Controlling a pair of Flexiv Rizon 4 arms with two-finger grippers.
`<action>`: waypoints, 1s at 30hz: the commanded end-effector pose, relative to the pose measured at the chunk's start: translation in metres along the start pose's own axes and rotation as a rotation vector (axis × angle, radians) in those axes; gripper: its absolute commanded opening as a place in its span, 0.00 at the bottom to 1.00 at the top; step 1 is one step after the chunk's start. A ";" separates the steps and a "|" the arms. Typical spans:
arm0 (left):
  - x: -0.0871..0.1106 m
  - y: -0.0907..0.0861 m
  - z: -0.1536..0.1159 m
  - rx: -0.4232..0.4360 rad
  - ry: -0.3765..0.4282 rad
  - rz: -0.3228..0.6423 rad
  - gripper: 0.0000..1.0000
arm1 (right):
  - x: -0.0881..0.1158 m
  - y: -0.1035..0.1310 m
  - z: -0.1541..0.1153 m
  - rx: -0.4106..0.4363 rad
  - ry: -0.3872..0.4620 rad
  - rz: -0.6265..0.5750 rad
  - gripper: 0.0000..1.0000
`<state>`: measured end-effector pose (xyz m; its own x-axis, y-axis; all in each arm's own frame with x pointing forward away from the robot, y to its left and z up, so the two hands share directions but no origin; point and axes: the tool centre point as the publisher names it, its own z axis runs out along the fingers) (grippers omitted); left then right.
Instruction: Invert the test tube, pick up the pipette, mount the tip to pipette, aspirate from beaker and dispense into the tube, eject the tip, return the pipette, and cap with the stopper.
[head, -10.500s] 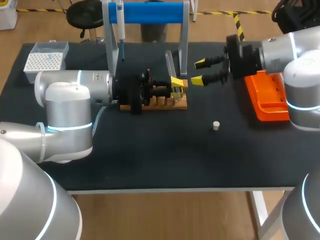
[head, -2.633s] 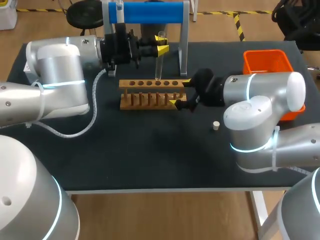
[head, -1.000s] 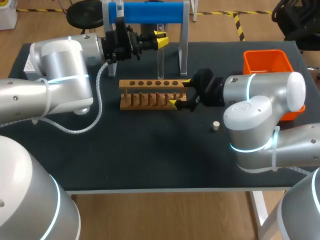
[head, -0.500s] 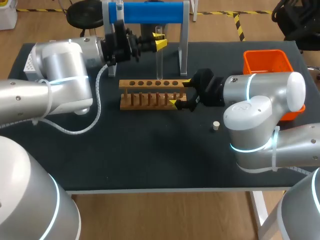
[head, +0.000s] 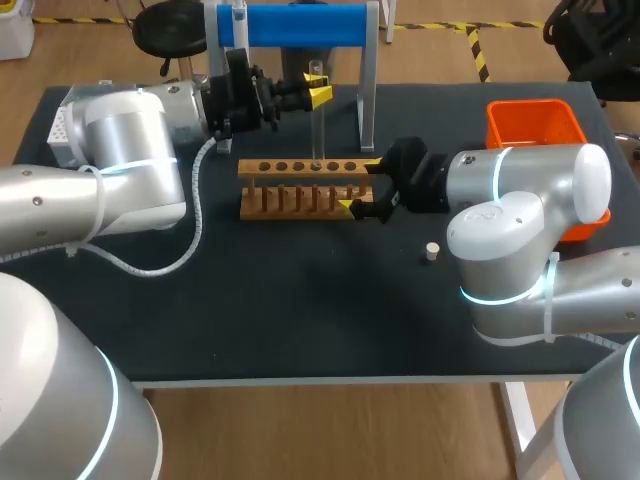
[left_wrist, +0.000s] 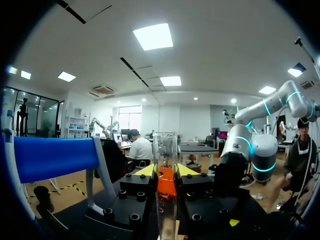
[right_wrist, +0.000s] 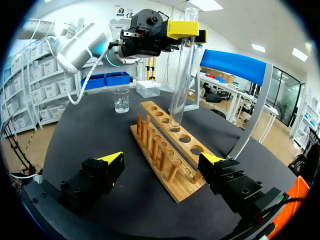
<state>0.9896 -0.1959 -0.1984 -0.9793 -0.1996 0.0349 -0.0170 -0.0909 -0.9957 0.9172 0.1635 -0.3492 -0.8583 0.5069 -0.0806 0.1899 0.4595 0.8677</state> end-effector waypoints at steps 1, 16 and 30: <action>-0.001 0.003 0.000 0.005 0.001 0.001 0.00 | 0.000 0.000 -0.001 0.003 0.002 0.000 1.00; -0.003 0.010 -0.002 -0.004 -0.006 0.004 0.00 | 0.000 0.000 -0.001 0.003 0.002 0.000 1.00; -0.005 0.014 -0.002 0.001 0.001 0.011 0.00 | 0.000 0.000 -0.001 0.003 0.002 0.000 1.00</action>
<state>0.9909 -0.1934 -0.2099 -0.9780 -0.2070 0.0250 -0.0073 -0.0855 -0.9963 0.9172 0.1635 -0.3492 -0.8583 0.5069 -0.0806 0.1899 0.4595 0.8677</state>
